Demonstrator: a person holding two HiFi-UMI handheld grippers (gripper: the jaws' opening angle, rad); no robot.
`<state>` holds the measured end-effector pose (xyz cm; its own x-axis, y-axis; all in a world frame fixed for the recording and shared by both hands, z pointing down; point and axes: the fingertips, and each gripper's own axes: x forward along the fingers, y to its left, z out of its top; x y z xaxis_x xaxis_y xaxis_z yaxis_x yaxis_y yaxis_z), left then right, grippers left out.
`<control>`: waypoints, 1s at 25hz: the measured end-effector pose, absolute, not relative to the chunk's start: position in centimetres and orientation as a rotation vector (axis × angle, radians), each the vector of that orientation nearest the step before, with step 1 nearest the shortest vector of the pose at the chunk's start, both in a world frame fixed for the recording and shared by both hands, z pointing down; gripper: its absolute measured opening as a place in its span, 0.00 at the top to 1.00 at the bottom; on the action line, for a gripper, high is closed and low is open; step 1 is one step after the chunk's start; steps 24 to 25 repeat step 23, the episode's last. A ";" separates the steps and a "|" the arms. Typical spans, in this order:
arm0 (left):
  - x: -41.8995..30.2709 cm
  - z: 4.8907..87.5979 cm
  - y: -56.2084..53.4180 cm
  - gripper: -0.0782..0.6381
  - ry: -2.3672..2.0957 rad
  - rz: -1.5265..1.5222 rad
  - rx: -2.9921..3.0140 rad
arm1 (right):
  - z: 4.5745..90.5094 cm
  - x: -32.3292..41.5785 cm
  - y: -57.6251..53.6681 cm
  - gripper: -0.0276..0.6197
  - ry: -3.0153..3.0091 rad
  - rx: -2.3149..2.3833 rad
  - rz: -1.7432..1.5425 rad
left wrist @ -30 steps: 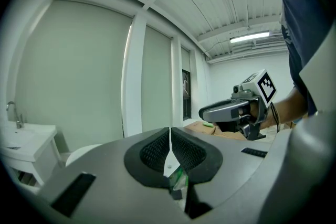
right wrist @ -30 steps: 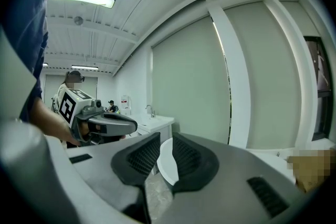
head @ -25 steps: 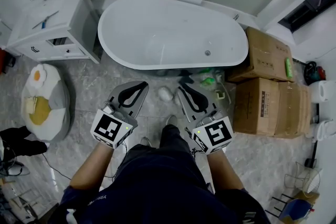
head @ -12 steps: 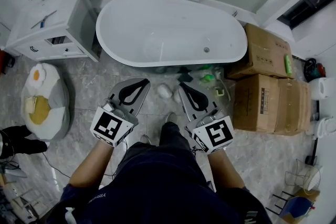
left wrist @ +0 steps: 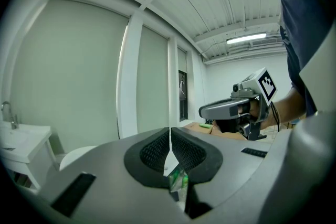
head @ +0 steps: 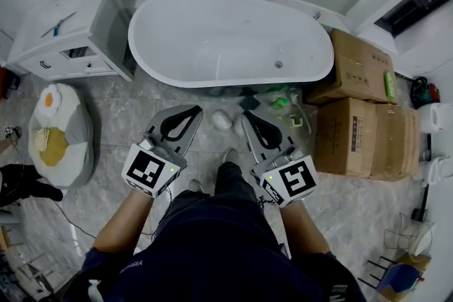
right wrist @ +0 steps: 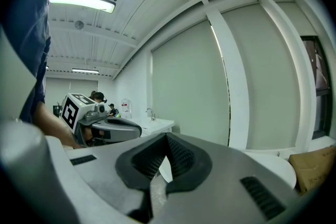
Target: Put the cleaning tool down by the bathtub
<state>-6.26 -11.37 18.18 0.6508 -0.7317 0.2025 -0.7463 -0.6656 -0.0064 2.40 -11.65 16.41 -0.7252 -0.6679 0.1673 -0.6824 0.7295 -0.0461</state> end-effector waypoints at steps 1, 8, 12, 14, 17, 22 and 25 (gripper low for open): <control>-6.3 18.3 -11.3 0.84 -1.246 0.290 2.783 | 16.6 2.4 -11.7 0.95 -2.789 1.096 0.163; -6.1 18.4 -11.7 0.84 -1.259 0.280 2.756 | 17.4 2.6 -11.9 0.95 -2.779 1.091 0.180; -6.0 18.6 -11.8 0.84 -1.250 0.281 2.753 | 17.4 2.6 -12.1 0.95 -2.776 1.091 0.178; -5.9 18.7 -11.8 0.84 -1.246 0.278 2.753 | 17.5 2.6 -12.1 0.95 -2.773 1.094 0.178; -5.7 18.9 -11.8 0.84 -1.234 0.295 2.762 | 17.6 2.7 -12.1 0.95 -2.766 1.098 0.179; -5.6 19.4 -11.7 0.84 -1.217 0.316 2.768 | 18.1 2.6 -12.2 0.95 -2.759 1.095 0.185; -5.7 19.5 -11.6 0.84 -1.214 0.316 2.769 | 18.2 2.6 -12.2 0.95 -2.758 1.094 0.186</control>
